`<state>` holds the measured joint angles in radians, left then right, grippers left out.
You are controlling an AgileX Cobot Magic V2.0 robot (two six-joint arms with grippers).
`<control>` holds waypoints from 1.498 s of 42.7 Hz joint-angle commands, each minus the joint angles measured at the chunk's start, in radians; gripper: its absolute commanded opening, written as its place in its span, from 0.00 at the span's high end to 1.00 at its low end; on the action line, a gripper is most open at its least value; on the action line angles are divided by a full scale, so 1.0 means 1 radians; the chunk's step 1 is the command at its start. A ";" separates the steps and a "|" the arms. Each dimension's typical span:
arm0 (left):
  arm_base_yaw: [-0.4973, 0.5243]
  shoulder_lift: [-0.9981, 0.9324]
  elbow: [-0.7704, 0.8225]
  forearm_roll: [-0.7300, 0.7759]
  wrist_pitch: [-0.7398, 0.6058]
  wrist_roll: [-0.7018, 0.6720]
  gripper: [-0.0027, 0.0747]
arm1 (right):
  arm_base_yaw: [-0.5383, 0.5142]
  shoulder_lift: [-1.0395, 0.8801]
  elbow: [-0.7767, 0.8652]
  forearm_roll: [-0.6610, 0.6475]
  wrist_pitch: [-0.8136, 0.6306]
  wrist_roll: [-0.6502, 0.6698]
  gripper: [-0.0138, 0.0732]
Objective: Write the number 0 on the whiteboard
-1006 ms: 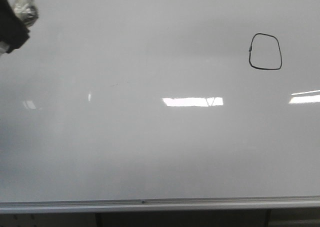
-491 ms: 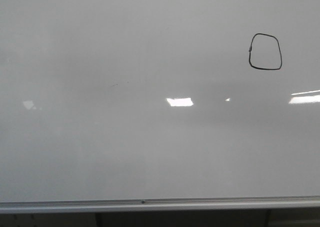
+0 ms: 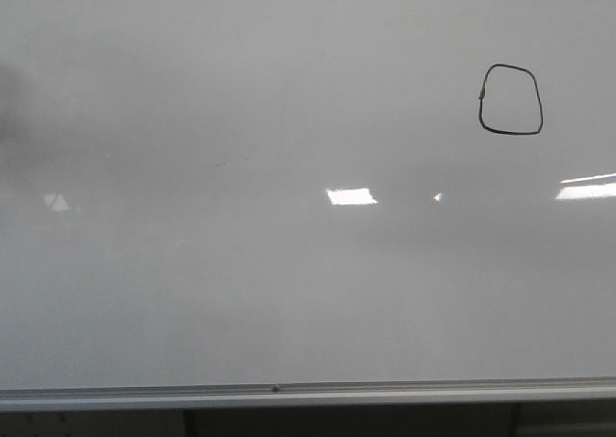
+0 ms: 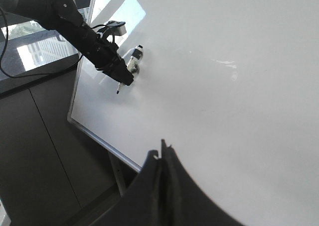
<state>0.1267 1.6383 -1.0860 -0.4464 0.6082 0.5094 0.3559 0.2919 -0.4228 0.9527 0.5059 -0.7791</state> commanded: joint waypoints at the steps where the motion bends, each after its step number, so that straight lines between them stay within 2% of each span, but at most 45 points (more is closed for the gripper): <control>1: 0.001 -0.023 -0.029 -0.023 -0.055 -0.009 0.98 | 0.001 0.008 -0.024 0.032 -0.042 0.001 0.92; 6: 0.001 -0.019 -0.029 -0.023 -0.081 -0.009 0.91 | 0.001 0.008 -0.024 0.032 -0.042 0.001 0.92; 9: 0.001 -0.019 -0.029 -0.023 -0.088 -0.009 0.83 | 0.001 0.008 -0.024 0.032 -0.042 0.001 0.92; 13: 0.001 -0.019 -0.029 -0.023 -0.088 -0.009 0.70 | 0.001 0.008 -0.024 0.032 -0.043 0.001 0.92; 20: 0.001 -0.019 -0.029 -0.023 -0.088 -0.009 0.37 | 0.001 0.008 -0.024 0.033 -0.042 0.001 0.92; 23: 0.001 -0.019 -0.029 -0.023 -0.088 -0.009 0.26 | 0.001 0.008 -0.024 0.033 -0.042 0.001 0.92; 26: 0.001 -0.019 -0.029 -0.023 -0.088 -0.009 0.19 | 0.001 0.008 -0.024 0.033 -0.042 0.001 0.92; 35: 0.001 -0.043 -0.029 0.010 -0.056 -0.009 0.17 | 0.001 0.008 -0.024 0.033 -0.042 0.001 0.92; 44: 0.001 -0.149 -0.029 0.014 0.008 -0.009 0.17 | 0.001 0.008 -0.024 0.033 -0.073 0.001 0.92; 55: 0.001 -0.348 -0.029 0.008 0.046 -0.009 0.18 | 0.001 0.008 -0.024 0.033 -0.167 0.001 0.92; 64: 0.001 -0.503 -0.029 -0.057 0.084 0.004 0.19 | 0.001 0.008 -0.024 0.033 -0.306 0.001 0.92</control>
<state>0.1267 1.2035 -1.0860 -0.4459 0.7155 0.5073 0.3559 0.2919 -0.4228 0.9566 0.3083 -0.7776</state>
